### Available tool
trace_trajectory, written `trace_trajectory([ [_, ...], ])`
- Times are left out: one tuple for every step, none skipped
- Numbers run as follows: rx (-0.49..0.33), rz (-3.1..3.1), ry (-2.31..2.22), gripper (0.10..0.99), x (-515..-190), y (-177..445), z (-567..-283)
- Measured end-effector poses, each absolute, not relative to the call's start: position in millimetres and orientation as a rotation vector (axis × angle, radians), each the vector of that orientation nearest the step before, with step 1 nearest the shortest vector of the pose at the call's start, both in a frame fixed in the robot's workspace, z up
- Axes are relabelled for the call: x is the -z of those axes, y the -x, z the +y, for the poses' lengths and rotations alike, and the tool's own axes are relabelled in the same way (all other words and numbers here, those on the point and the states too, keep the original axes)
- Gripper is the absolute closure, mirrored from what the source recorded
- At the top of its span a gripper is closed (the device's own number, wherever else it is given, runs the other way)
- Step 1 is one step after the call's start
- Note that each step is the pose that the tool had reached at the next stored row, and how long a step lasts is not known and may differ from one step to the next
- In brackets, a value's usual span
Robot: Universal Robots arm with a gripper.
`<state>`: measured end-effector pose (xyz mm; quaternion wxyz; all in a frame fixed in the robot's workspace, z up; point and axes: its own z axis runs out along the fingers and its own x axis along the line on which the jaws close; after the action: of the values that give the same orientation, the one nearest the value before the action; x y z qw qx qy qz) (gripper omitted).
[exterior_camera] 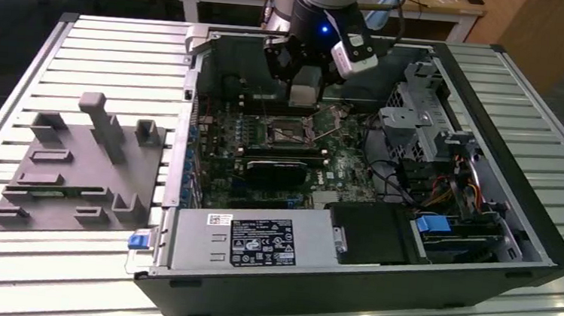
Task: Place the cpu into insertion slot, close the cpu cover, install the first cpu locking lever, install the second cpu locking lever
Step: 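Place the cpu into insertion slot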
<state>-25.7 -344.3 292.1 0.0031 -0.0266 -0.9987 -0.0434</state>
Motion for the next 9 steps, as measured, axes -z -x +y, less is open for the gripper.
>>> trace_trajectory([
  [0.136,-3.131,0.103,0.549,-291.2,25.7,-344.4],
  [0.136,-3.131,0.128,0.549,-290.2,25.6,-344.3],
  [0.136,-3.131,0.158,0.549,-289.3,25.6,-344.3],
  [0.136,-3.130,0.187,0.549,-288.4,25.7,-344.3],
  [0.136,-3.129,0.215,0.549,-287.5,25.6,-344.3],
  [0.136,-3.128,0.243,0.549,-286.6,25.6,-344.3],
  [0.136,-3.126,0.271,0.549,-285.7,25.6,-344.4],
  [0.136,-3.124,0.299,0.549,-284.9,25.6,-344.4],
  [0.136,-3.122,0.327,0.549,-284.1,25.7,-344.4],
])
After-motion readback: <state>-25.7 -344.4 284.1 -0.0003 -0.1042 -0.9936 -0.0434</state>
